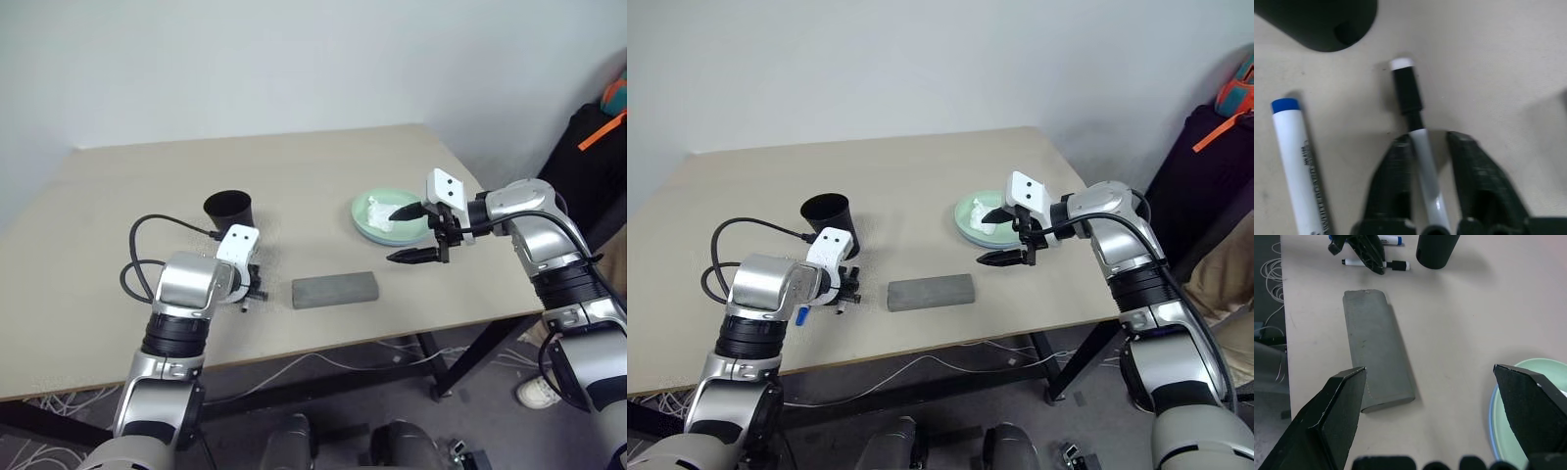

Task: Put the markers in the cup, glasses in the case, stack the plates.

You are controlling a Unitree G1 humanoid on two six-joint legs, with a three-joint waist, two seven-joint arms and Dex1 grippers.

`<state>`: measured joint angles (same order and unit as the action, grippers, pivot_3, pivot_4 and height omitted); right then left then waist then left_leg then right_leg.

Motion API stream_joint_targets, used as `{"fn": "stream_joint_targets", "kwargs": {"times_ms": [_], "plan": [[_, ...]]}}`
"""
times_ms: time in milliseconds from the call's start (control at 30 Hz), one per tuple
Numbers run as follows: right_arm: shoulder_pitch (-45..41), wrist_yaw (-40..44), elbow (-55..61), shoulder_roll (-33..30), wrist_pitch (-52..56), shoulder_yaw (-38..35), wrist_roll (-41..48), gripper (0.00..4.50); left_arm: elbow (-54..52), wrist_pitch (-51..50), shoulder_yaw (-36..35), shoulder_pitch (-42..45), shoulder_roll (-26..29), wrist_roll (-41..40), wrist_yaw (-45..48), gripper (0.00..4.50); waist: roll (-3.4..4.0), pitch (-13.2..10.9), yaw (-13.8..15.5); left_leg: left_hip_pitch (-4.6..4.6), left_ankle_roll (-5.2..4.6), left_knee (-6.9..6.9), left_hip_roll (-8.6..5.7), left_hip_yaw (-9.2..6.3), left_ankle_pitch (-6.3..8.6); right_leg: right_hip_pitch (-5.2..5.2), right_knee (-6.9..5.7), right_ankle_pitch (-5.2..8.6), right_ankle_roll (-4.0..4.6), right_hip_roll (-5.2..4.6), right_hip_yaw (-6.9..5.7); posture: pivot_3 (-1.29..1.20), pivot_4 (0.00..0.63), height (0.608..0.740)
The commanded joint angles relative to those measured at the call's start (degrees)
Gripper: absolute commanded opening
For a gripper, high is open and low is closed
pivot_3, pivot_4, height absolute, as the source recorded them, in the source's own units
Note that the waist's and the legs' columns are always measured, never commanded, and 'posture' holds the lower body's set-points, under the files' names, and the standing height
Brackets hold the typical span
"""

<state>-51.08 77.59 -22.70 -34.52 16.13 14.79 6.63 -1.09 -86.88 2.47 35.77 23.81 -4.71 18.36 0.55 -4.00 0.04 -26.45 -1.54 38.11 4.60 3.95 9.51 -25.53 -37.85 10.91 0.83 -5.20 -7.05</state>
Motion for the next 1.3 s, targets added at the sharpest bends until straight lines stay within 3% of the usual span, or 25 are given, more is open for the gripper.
{"fn": "stream_joint_targets", "kwargs": {"times_ms": [33, 333, 533, 833, 967, 1300], "plan": [[-1.35, 0.01, 2.01, 0.03, 0.0, -0.65, 0.11, 4.5, 0.72, 0.2, 2.13, -0.46, 1.4, -0.53, -0.17, 0.59, 0.0, 0.0, 0.01, 0.01, 0.0, 0.0, 0.0, 0.0, 0.0, 0.0, 0.0, 0.0, 0.0, 0.0, 0.0, 0.0, 0.0, 0.696], [-1.67, -0.01, 1.99, 0.26, 0.07, -0.53, 0.04, 4.5, -5.16, 4.09, 12.45, -0.32, 7.54, -4.87, 6.74, 0.59, 0.02, 0.01, 0.02, 0.01, 0.0, -0.02, 0.0, 0.02, 0.0, -0.02, 0.02, 0.0, 0.0, -0.02, 0.0, 0.0, 0.0, 0.696], [-1.61, -0.11, 2.16, 0.42, 0.16, -0.57, 0.01, 4.5, -6.59, 4.79, 15.41, 0.26, 10.29, -6.49, 9.45, 0.59, 0.01, 0.0, 0.2, -0.03, 0.01, -0.07, -0.04, 0.07, 0.01, -0.05, 0.11, 0.0, 0.0, -0.06, 0.03, 0.0, 0.0, 0.696], [-1.55, -0.08, 1.94, 0.27, -0.13, -0.68, -0.01, 4.5, -4.26, 5.34, 15.25, -0.41, 10.23, -5.63, 8.61, 0.59, 0.02, 0.01, 0.18, 0.0, 0.01, -0.08, -0.03, 0.04, 0.01, -0.04, 0.09, 0.0, 0.0, -0.06, 0.02, 0.0, 0.0, 0.696], [-1.6, -0.07, 1.76, 0.25, -0.33, -0.69, -0.05, 4.5, -3.46, 5.14, 14.47, -0.44, 9.61, -5.28, 7.72, 0.02, 0.02, 0.01, 0.18, 0.01, 0.01, -0.08, -0.03, 0.04, 0.01, -0.04, 0.09, 0.0, 0.0, -0.06, 0.01, 0.0, 0.0, 0.696], [-1.64, 0.14, 1.33, 0.11, -0.58, -0.67, -0.12, 4.5, -1.76, 7.17, 12.54, 0.76, 8.52, -4.34, 5.82, 0.02, 0.04, 0.01, 0.17, 0.07, 0.01, -0.13, -0.03, 0.0, 0.01, -0.03, 0.09, -0.01, 0.0, -0.06, -0.03, 0.0, 0.0, 0.696]]}}
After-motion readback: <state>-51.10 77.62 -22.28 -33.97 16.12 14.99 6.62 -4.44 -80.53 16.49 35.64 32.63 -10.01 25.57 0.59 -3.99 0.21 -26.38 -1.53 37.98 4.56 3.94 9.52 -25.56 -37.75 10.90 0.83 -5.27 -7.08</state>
